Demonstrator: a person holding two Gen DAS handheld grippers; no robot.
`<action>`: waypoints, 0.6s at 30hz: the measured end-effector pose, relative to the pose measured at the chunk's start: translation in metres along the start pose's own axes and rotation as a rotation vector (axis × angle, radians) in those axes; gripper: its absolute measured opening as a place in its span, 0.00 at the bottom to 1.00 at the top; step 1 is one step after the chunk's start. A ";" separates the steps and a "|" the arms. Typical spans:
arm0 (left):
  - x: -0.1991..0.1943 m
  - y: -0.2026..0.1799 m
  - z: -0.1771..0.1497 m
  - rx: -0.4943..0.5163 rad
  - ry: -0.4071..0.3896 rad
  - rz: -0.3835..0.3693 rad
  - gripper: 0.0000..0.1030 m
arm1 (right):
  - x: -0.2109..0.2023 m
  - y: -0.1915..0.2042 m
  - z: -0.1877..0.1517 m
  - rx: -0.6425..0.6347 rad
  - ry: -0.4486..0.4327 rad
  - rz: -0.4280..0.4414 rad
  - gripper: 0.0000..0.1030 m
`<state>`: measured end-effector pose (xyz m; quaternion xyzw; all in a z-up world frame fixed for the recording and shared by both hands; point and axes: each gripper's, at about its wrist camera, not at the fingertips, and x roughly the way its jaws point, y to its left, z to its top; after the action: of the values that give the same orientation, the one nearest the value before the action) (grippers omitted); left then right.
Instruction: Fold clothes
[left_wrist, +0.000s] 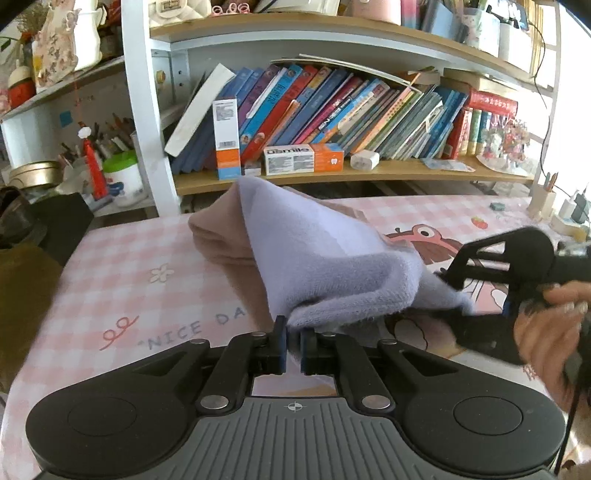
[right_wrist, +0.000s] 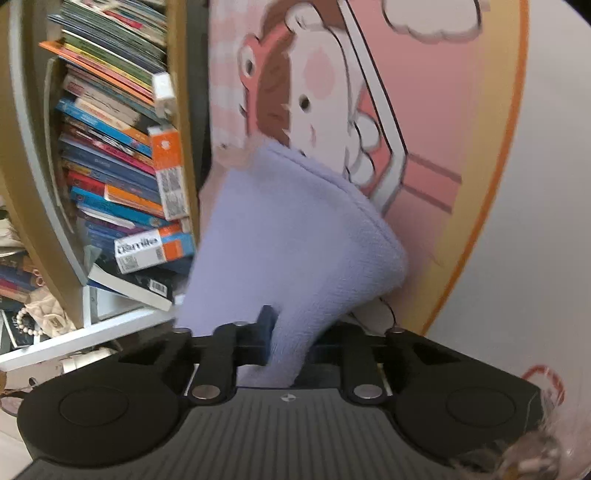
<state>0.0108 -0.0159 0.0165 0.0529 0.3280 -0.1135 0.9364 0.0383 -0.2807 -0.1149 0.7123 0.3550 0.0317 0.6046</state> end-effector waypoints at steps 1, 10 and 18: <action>-0.004 -0.002 0.000 0.006 -0.008 -0.002 0.05 | -0.006 0.004 0.003 -0.018 -0.013 0.028 0.12; -0.056 -0.067 0.049 0.114 -0.251 -0.255 0.05 | -0.109 0.131 0.043 -0.346 -0.198 0.408 0.11; -0.133 -0.114 0.090 0.197 -0.626 -0.705 0.05 | -0.227 0.309 0.016 -0.903 -0.326 0.681 0.11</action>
<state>-0.0643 -0.1187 0.1673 -0.0099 0.0157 -0.4650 0.8851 0.0211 -0.4223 0.2410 0.4537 -0.0401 0.2624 0.8507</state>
